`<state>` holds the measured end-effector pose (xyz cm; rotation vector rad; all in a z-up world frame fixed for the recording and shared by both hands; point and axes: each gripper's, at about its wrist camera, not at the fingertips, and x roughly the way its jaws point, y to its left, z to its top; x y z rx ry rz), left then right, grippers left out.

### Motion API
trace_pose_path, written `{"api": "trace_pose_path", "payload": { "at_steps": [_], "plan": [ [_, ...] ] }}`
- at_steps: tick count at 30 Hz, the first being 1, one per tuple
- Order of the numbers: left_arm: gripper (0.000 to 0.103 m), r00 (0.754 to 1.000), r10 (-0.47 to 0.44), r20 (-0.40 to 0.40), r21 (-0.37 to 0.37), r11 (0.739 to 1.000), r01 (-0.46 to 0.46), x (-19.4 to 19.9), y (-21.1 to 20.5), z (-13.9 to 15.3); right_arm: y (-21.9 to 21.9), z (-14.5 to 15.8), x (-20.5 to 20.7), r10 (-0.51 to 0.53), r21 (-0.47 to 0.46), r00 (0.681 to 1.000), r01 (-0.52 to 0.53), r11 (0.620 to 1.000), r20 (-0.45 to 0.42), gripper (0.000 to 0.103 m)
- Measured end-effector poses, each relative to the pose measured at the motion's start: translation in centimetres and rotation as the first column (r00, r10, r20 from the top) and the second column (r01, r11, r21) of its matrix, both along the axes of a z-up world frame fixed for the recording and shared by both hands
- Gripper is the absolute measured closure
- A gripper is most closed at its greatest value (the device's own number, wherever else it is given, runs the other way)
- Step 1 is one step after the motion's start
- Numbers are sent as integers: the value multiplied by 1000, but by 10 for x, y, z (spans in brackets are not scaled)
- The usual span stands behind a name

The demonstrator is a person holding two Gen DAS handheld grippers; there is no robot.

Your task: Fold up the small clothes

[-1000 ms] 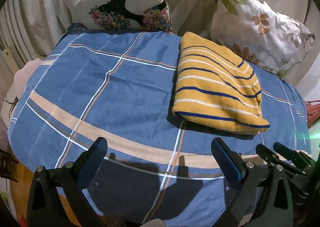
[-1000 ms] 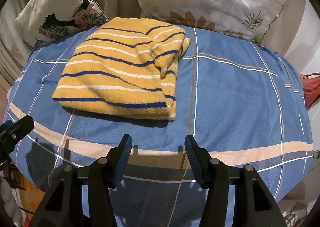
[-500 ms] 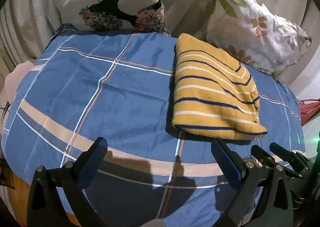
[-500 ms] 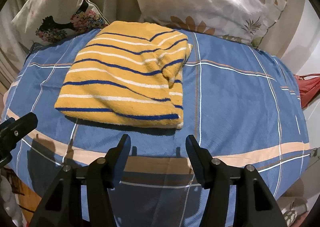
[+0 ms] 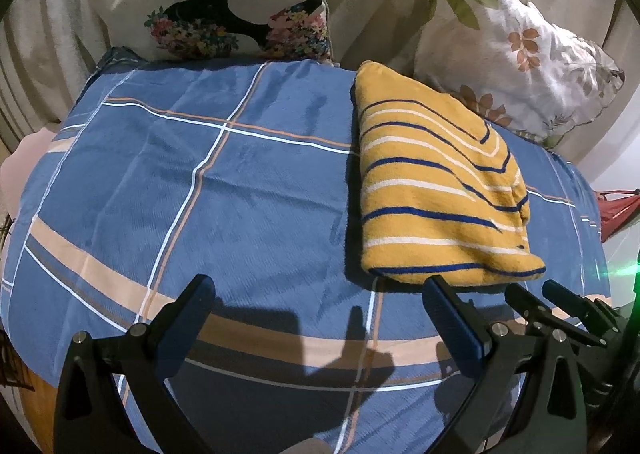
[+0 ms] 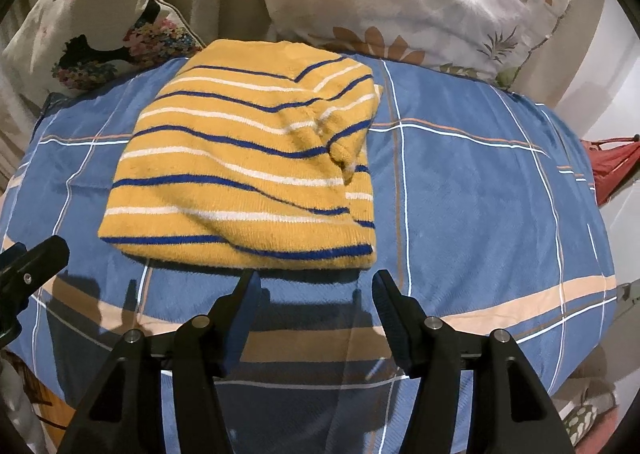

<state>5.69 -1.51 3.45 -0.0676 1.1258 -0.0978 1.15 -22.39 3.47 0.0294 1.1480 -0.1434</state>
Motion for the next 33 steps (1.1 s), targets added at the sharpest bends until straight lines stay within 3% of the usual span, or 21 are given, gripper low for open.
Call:
{"api": "trace_pose_path", "payload": {
  "at_steps": [33],
  "plan": [
    [0, 999, 9, -44, 6, 1000, -9, 9, 6, -12, 0, -13, 17, -18, -2, 999, 18, 1000, -43, 39]
  ]
}}
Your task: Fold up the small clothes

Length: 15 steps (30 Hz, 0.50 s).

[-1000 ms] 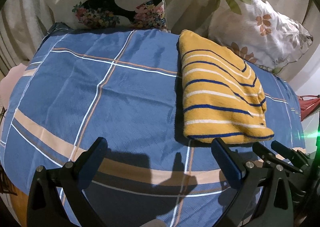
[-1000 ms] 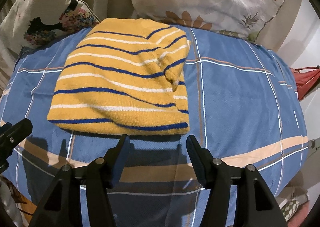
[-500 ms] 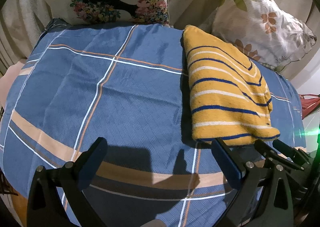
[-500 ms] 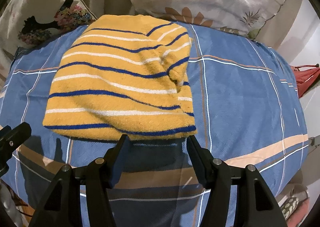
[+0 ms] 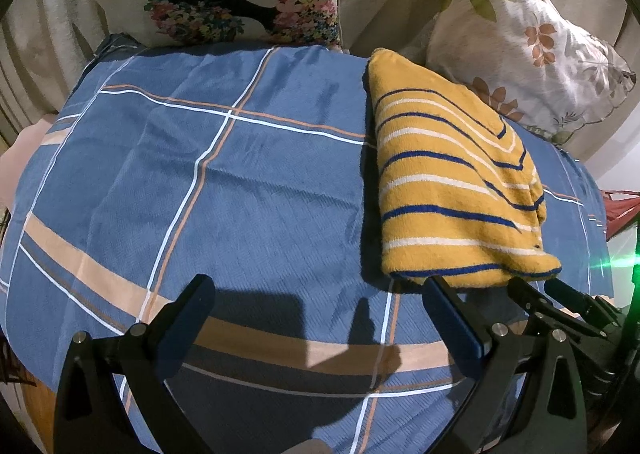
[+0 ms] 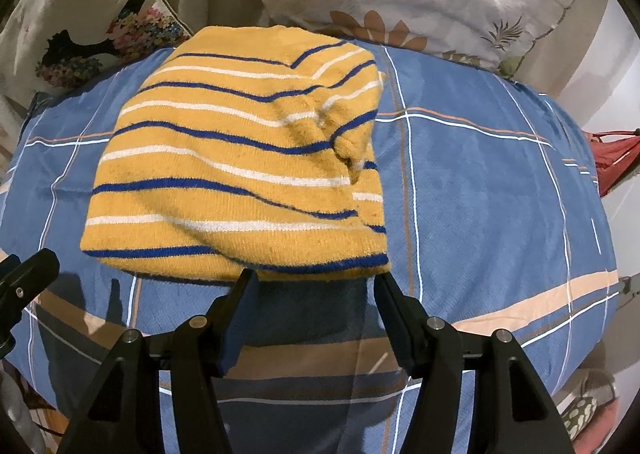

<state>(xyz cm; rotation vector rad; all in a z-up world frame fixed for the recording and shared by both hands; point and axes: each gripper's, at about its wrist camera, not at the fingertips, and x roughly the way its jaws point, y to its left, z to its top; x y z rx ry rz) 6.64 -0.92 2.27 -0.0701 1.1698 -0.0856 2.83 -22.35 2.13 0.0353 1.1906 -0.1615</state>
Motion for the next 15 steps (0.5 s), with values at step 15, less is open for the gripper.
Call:
{"api": "trace_pose_path", "payload": {
  "at_steps": [15],
  "plan": [
    [0, 998, 60, 12, 18, 998, -60, -34, -19, 5, -14, 1, -21, 61, 16, 998, -61, 998, 11, 39]
  ]
}}
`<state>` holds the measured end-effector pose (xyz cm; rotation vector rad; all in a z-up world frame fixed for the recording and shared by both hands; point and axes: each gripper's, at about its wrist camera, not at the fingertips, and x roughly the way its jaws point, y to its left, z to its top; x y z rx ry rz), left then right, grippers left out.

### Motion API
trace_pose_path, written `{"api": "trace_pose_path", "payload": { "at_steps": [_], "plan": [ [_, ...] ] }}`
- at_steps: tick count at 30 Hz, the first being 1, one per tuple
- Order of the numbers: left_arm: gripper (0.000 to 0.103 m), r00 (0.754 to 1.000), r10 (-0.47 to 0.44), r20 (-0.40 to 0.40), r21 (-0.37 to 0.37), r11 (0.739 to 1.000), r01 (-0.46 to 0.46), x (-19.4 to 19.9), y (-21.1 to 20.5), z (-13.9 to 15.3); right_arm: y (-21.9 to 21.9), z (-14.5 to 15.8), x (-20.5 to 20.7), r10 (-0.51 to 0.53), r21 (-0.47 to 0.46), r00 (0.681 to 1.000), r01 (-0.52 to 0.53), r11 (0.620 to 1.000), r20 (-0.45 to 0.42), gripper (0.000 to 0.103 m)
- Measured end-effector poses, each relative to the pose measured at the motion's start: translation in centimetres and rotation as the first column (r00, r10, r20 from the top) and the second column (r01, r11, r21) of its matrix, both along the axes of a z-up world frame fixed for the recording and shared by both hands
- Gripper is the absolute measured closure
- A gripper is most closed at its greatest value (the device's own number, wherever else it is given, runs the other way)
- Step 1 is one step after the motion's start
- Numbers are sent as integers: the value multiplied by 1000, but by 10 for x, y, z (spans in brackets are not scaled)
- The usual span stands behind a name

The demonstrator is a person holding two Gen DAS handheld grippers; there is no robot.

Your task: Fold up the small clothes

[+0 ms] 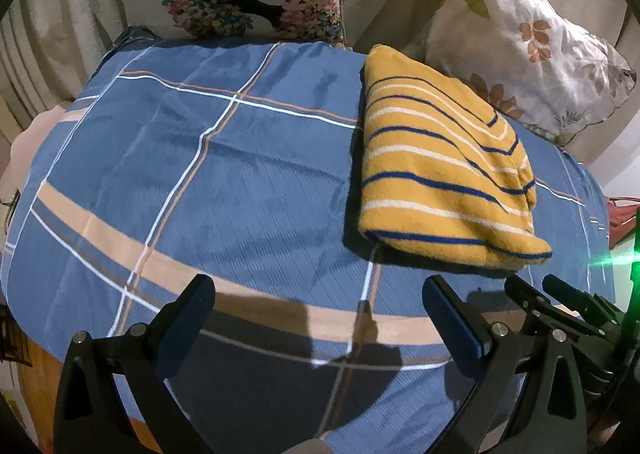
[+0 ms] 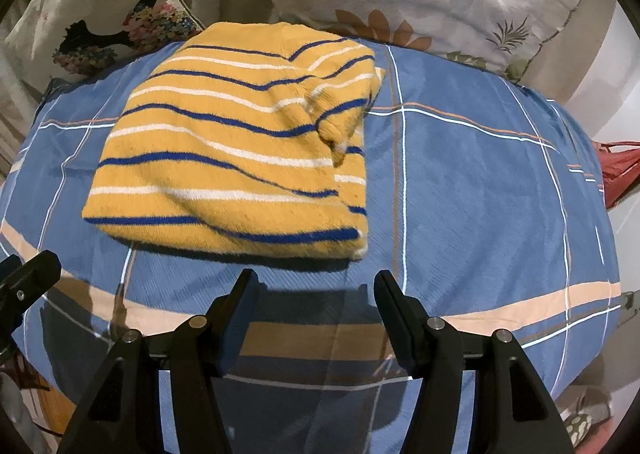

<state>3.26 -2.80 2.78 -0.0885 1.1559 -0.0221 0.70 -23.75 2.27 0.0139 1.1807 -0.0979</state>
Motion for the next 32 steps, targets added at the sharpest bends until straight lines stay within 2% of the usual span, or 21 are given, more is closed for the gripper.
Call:
{"api": "trace_pose_path", "payload": {
  "at_steps": [10, 20, 29, 32],
  "plan": [
    [0, 999, 37, 20, 8, 999, -38, -29, -20, 6, -18, 4, -22, 40, 9, 999, -40, 999, 20, 38],
    [0, 998, 34, 59, 24, 999, -36, -51, -44, 19, -38, 15, -41, 60, 18, 996, -61, 998, 64, 38],
    [0, 996, 64, 58, 2, 998, -64, -43, -37, 27, -38, 25, -40, 91, 15, 990, -93, 996, 106, 37],
    [0, 994, 74, 81, 47, 996, -78, -35, -34, 32, -34, 26, -31, 110, 0, 987, -111, 994, 113, 37]
  ]
}}
